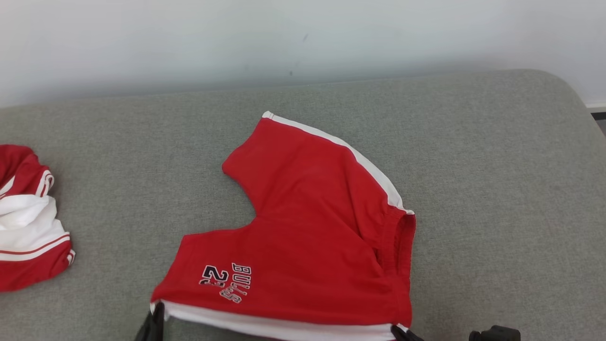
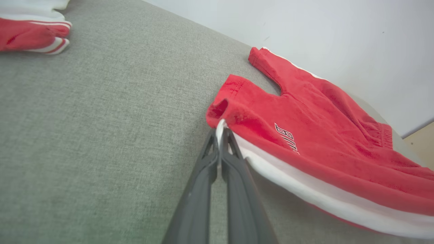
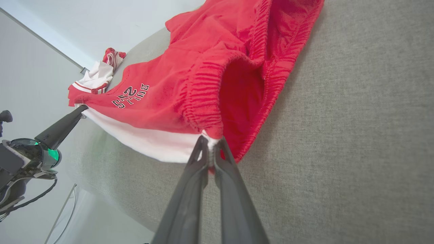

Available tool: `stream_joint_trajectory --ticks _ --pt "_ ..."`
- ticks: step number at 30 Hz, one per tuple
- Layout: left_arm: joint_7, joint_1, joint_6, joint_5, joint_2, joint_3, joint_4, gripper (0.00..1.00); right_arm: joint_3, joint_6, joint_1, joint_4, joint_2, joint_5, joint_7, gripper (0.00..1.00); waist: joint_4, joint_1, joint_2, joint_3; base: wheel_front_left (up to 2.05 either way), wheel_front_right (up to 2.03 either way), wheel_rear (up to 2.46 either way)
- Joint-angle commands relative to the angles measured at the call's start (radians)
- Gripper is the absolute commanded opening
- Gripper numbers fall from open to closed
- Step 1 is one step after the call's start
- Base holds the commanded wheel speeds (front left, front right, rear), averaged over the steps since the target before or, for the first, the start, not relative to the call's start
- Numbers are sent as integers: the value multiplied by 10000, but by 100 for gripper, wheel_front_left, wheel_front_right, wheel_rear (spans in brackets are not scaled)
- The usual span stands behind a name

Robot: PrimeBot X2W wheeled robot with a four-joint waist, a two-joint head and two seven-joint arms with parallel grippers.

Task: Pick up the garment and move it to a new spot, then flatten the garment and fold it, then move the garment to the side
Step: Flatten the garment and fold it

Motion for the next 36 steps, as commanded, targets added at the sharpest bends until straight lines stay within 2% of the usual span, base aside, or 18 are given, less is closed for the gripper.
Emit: stream_joint_trajectory --ticks 1,8,18,22,29,36 --pt "-31 -261 -47 91 107 65 -86 0 -32 -23 -134 -104 108 84 -33 0 -65 -1 -1 45 0 0 0" --pt "372 -1580 -52 384 932 -226 -507 0 10 -23 -580 -819 66 696 -193 0 -319 -1 -1 142 0 0 0" --pt "2303 -4731 -60 81 2579 -1730 -853 0 -425 -23 -1370 -1341 363 1675 -641 0 -1051 -1 -1 942 0 0 0" --pt "2902 -6185 -59 -245 3080 -2420 -400 0 -473 -23 -1768 -1290 589 1577 -713 0 -1374 -1 -1 1396 0 0 0" --pt "3629 -8450 -48 -692 3690 -3562 728 0 -877 -23 -2709 -869 1345 1205 -761 0 -1974 -1 -1 2177 0 0 0" --pt "3931 -10570 -45 -998 3877 -4993 2084 0 -1595 -23 -3412 -262 2206 449 -763 0 -2330 -1 -1 2882 0 0 0"
